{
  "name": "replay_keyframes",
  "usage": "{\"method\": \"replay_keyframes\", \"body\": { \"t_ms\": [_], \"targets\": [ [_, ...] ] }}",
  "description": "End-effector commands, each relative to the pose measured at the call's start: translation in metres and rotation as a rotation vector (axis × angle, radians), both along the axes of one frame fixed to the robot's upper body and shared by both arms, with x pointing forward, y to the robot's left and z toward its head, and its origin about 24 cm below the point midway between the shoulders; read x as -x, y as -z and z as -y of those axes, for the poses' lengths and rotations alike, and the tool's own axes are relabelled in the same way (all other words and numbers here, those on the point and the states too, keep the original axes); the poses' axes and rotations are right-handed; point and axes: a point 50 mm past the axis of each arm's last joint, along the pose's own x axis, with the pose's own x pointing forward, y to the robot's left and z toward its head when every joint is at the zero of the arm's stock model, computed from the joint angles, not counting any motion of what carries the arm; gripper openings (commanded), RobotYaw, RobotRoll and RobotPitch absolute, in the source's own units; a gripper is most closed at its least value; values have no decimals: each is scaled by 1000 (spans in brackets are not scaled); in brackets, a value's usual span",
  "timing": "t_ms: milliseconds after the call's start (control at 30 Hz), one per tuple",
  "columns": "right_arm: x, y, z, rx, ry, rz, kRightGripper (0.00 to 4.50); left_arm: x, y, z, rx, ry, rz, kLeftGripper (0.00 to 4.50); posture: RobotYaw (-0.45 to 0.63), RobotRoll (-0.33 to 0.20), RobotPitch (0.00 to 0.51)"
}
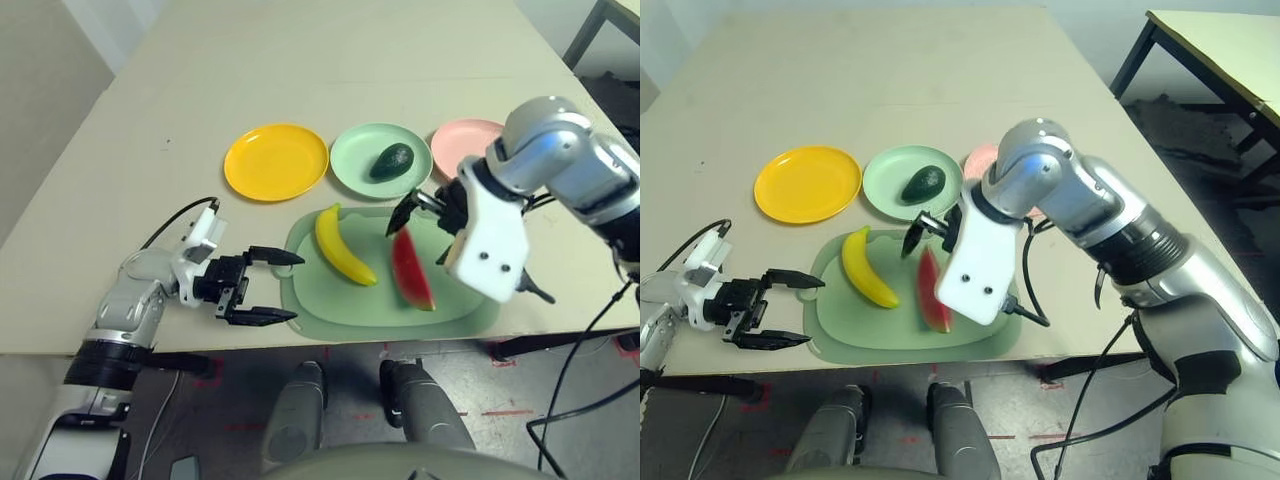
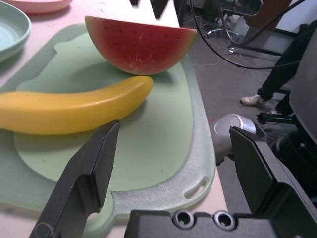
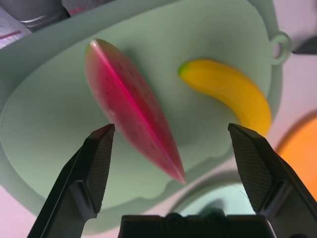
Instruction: Place the fruits into color-matched plates.
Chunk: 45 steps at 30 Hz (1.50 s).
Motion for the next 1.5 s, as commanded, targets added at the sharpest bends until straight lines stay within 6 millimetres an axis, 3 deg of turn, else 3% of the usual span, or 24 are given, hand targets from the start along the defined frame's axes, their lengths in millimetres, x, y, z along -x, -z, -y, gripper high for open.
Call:
{"method": "replay_keyframes", "body": {
  "t_ms": [33, 267, 433, 533, 700, 733, 1033, 1267, 1400, 1500],
  "targets": [
    [-3, 15, -3, 22, -3, -26, 4485, 3, 2, -3, -11, -13, 5, 4500, 66, 0, 186],
    [-12, 43, 5, 69, 52, -68, 4485, 1, 0, 0, -2, -20, 21, 4500, 71, 0, 190],
    [-21, 52, 17, 102, 126, -84, 4485, 0, 0, -1, 2, -32, 37, 4500, 70, 0, 189],
    [-21, 55, 20, 103, 155, -100, 4077, -1, 0, -2, 3, -36, 41, 4500, 69, 0, 189],
    [-23, 59, 23, 95, 237, -157, 2286, -3, -2, -2, 7, -44, 54, 4500, 62, 0, 189],
    [-23, 58, 23, 90, 247, -162, 2143, -4, -2, -2, 7, -45, 56, 4500, 62, 0, 189],
    [-35, 38, 32, 71, 357, -154, 2144, -7, 0, -3, 7, -50, 60, 4500, 46, 0, 187],
    [-72, -3, 64, 70, 550, -9, 2144, -7, 3, -3, 8, -53, 59, 4500, 39, 0, 184],
    [-96, -10, 81, 68, 676, 120, 2144, -7, 6, -2, 7, -53, 57, 4500, 35, 0, 182],
    [-112, -4, 92, 73, 782, 237, 2144, -8, 6, -1, 8, -50, 60, 4500, 33, 0, 179]
  ]
}}
